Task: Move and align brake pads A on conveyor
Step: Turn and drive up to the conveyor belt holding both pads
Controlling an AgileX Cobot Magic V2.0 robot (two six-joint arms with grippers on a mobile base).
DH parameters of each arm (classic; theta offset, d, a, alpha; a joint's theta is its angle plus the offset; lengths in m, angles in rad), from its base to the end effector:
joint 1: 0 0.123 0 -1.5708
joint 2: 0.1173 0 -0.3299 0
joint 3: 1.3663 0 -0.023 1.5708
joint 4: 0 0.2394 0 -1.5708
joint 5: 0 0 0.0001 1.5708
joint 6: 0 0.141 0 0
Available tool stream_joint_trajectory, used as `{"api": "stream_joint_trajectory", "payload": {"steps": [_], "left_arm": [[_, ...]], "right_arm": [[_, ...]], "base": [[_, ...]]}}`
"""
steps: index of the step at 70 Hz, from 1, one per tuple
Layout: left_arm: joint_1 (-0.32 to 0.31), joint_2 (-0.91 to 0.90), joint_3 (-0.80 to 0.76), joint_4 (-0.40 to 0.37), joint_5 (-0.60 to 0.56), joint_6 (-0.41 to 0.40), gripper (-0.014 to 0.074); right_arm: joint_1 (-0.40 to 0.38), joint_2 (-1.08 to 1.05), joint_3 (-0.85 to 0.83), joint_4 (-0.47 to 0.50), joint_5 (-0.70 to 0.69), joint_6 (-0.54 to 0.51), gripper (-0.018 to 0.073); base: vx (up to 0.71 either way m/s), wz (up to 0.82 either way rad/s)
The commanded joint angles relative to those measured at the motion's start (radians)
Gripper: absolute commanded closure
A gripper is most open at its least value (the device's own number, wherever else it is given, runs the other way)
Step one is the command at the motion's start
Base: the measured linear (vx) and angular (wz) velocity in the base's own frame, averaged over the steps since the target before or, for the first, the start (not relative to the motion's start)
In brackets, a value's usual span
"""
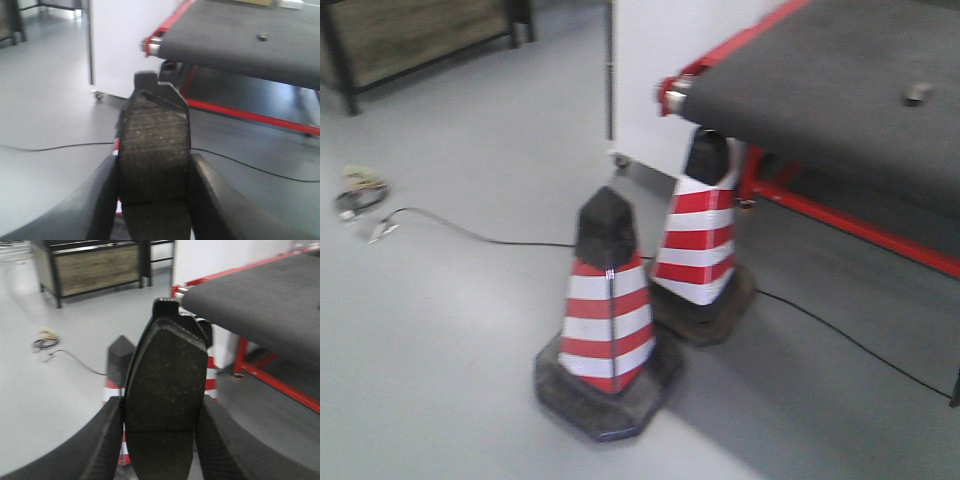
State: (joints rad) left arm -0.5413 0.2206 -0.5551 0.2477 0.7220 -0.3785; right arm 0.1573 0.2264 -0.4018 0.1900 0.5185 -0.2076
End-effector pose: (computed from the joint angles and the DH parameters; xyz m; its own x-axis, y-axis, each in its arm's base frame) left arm 0.0386 0.0035 0.3121 -0.3078 -0.0335 -0.9509 0.3226 0.9365 -0.1374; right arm 0.0480 0.0210 0.2840 -0.2320 -0.0792 -0.9695 -0.2556 0.9666 -0.0178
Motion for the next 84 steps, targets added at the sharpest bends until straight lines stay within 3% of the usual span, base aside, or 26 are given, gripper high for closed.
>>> {"api": "stream_joint_trajectory", "payload": {"steps": [1,46,84], "left_arm": [[0.0,0.015,-0.03,0.012,-0.097,-0.004,0.0602],[0.0,0.015,-0.03,0.012,-0.097,-0.004,0.0602],[0.0,0.015,-0.03,0.012,-0.097,-0.004,0.0602]], "right_arm": [[-0.003,0.01,-0.029,0.001,-0.098,-0.01,0.0561],[-0.003,0.01,-0.029,0.001,-0.098,-0.01,0.0561],[-0.003,0.01,-0.029,0.001,-0.098,-0.01,0.0561]], "base": [[0.17,-0.8],[0.16,-0.75],[0.13,-0.33]]}}
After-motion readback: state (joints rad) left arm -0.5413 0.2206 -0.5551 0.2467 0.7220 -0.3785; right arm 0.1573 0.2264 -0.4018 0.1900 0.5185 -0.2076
